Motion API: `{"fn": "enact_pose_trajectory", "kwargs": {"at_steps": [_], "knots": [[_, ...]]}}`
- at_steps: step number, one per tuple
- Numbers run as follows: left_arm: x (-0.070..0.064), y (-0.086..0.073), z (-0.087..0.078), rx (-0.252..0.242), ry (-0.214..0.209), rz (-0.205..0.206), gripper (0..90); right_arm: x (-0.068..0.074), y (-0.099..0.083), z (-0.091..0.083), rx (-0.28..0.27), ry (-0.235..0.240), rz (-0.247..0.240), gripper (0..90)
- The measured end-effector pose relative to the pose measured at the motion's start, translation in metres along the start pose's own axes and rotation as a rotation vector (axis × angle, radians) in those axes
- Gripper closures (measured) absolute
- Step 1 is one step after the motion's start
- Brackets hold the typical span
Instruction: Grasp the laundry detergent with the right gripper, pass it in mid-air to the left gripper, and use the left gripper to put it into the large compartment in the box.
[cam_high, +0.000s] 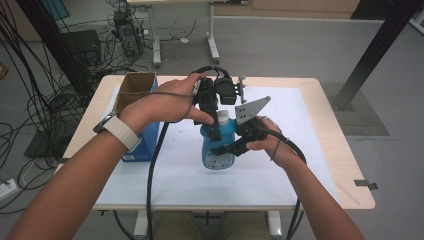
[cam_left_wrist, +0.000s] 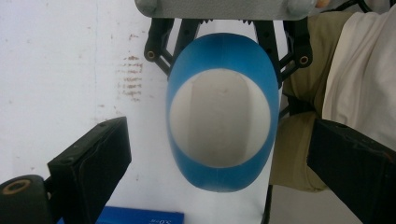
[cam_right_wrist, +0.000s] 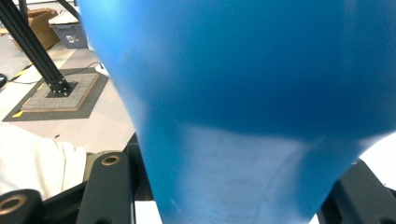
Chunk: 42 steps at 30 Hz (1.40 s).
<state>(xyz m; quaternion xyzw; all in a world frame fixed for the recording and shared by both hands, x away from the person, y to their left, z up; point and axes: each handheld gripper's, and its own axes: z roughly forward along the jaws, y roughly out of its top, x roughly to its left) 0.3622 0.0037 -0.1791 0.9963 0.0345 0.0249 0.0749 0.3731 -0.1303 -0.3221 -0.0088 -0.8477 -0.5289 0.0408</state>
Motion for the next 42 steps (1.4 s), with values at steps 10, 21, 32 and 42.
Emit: {"fn": "enact_pose_trajectory", "kwargs": {"at_steps": [10, 21, 32, 42], "knots": [[-0.0002, 0.0001, -0.0001, 0.003, -0.002, 0.003, 6.8, -0.0008, 0.0000, -0.0006, -0.003, -0.002, -0.002, 43.7], [-0.0002, -0.0004, -0.0002, 0.000, 0.000, -0.001, 6.8, -0.0010, -0.0006, -0.0016, -0.006, 0.002, 0.009, 43.6], [-0.0006, -0.0007, -0.0003, 0.001, 0.000, 0.001, 6.8, -0.0017, -0.0011, -0.0007, 0.003, 0.000, 0.006, 43.7], [-0.0007, -0.0005, -0.0002, 0.001, 0.000, 0.002, 6.8, -0.0021, -0.0017, -0.0010, 0.003, 0.002, 0.013, 43.6]]}}
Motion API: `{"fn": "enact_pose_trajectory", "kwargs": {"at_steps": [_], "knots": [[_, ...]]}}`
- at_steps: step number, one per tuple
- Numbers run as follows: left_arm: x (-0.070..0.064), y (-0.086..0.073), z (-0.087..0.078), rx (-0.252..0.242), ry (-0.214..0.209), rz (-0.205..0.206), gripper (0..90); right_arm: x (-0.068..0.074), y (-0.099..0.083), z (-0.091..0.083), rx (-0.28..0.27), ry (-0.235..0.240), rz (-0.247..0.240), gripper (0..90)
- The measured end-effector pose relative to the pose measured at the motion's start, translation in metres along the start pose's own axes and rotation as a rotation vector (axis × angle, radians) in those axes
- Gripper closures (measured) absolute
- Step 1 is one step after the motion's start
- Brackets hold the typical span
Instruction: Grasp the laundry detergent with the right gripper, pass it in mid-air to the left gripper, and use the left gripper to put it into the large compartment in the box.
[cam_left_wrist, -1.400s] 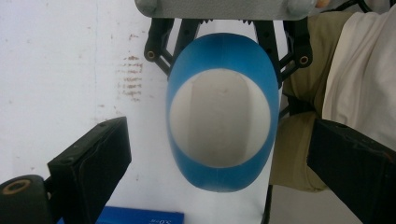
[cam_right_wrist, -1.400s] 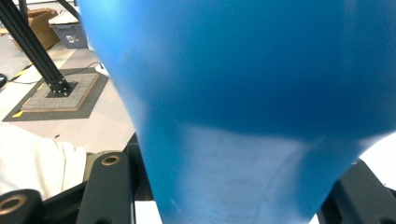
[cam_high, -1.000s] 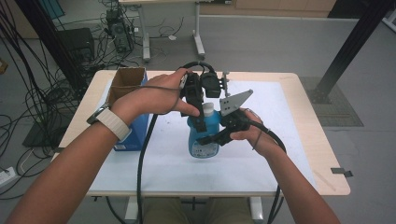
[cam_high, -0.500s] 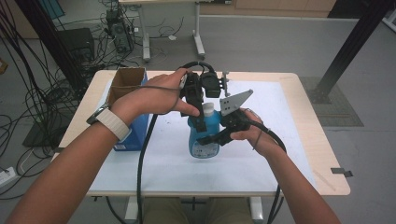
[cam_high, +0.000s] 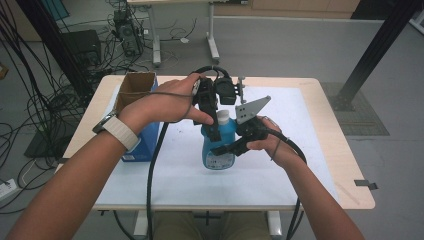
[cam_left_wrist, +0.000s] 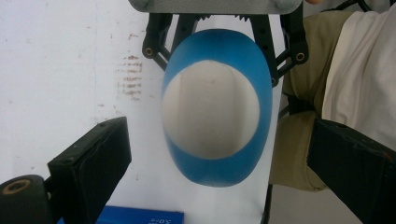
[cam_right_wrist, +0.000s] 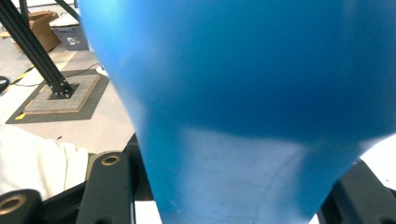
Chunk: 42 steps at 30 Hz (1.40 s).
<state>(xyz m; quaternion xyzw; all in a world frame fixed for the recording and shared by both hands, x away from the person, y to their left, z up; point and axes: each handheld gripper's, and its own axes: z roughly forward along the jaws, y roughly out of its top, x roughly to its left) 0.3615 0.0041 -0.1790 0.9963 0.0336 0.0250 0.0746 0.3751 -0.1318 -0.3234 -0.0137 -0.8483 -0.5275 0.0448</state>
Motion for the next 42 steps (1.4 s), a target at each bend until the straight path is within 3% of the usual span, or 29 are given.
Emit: {"fn": "enact_pose_trajectory", "kwargs": {"at_steps": [42], "knots": [[-0.0002, 0.0001, 0.0002, 0.002, -0.001, 0.001, 6.9, -0.0004, -0.0009, 0.0009, 0.009, 0.000, 0.000, 43.6]]}}
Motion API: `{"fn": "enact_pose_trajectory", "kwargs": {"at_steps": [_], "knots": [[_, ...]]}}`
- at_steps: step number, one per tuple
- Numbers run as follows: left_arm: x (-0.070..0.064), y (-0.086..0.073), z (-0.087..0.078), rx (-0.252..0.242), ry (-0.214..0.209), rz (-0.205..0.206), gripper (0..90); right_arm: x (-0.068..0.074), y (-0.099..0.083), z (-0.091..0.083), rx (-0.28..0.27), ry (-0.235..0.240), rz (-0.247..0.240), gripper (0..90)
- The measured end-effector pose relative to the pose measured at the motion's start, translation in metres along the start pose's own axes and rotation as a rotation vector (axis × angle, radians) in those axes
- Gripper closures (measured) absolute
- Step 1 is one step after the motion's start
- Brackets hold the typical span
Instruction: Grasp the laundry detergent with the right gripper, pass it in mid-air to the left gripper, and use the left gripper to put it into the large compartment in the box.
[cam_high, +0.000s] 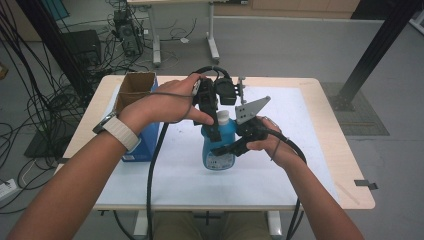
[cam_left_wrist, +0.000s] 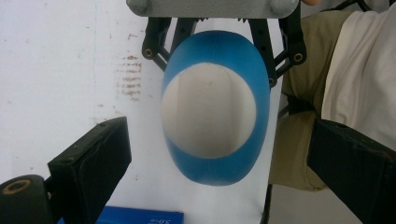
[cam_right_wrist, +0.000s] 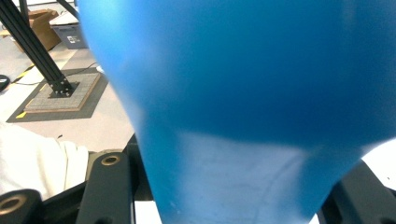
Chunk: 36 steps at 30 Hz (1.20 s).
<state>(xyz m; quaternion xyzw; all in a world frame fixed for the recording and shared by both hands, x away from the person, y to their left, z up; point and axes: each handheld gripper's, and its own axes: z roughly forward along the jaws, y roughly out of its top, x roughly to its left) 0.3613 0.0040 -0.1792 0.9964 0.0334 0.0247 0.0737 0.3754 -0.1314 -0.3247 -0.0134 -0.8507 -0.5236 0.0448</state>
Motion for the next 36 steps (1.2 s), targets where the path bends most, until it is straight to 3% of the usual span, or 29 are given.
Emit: {"fn": "enact_pose_trajectory", "kwargs": {"at_steps": [17, 29, 36], "knots": [[0.000, 0.000, 0.001, 0.002, -0.002, 0.002, 6.9, 0.001, 0.001, 0.001, -0.001, 0.009, 0.008, 43.6], [0.001, 0.004, 0.009, 0.009, -0.018, -0.006, 9.5, 0.004, 0.008, -0.001, 0.008, 0.004, -0.019, 43.6], [0.001, 0.007, 0.011, 0.024, -0.025, 0.012, 11.4, 0.006, 0.013, 0.000, 0.009, 0.011, -0.020, 43.6]]}}
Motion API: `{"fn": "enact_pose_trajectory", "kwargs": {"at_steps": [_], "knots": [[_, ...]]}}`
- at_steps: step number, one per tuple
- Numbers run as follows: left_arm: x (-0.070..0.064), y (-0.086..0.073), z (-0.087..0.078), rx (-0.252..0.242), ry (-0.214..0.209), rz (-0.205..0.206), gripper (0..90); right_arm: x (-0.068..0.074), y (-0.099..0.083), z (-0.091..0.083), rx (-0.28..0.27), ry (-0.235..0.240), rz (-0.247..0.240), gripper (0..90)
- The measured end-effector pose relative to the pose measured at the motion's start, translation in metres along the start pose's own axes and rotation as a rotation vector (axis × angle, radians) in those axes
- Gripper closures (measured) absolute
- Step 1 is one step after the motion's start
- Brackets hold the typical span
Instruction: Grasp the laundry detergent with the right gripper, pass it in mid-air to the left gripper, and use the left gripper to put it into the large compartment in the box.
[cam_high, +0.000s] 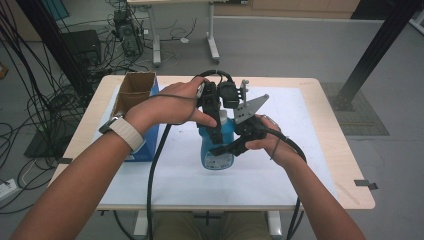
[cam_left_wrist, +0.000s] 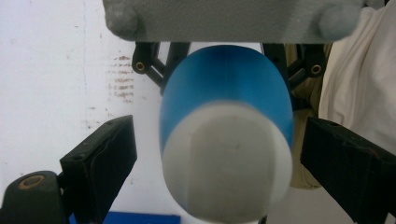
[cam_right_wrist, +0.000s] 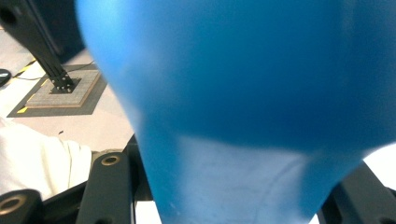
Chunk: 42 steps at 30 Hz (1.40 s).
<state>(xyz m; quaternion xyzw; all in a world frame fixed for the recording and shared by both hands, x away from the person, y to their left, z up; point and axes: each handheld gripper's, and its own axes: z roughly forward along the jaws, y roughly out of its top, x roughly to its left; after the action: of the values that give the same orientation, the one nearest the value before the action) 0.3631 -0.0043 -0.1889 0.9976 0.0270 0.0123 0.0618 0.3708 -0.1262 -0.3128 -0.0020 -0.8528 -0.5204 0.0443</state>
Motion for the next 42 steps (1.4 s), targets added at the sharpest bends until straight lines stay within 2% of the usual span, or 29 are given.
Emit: {"fn": "enact_pose_trajectory", "kwargs": {"at_steps": [13, 21, 31, 37, 41, 42], "knots": [[-0.0001, 0.0022, 0.0016, 0.000, -0.001, 0.009, 17.4, 0.0031, 0.0096, -0.0051, -0.010, 0.004, -0.011, 43.6], [-0.0005, 0.0018, 0.0015, 0.000, -0.009, 0.018, 25.4, 0.0031, 0.0098, -0.0037, -0.003, 0.008, -0.009, 43.7], [-0.0006, 0.0026, 0.0029, 0.011, -0.014, 0.021, 27.7, 0.0034, 0.0101, -0.0024, -0.005, 0.016, -0.008, 43.7], [-0.0009, 0.0031, 0.0034, 0.012, -0.015, 0.023, 32.3, 0.0024, 0.0097, -0.0024, -0.001, 0.008, -0.019, 43.7], [-0.0008, 0.0030, 0.0037, 0.015, -0.020, 0.021, 33.9, 0.0032, 0.0096, -0.0021, -0.005, 0.019, -0.006, 43.7], [-0.0007, 0.0029, 0.0036, 0.015, -0.024, 0.022, 34.8, 0.0020, 0.0093, -0.0020, 0.001, 0.010, -0.018, 43.7]]}}
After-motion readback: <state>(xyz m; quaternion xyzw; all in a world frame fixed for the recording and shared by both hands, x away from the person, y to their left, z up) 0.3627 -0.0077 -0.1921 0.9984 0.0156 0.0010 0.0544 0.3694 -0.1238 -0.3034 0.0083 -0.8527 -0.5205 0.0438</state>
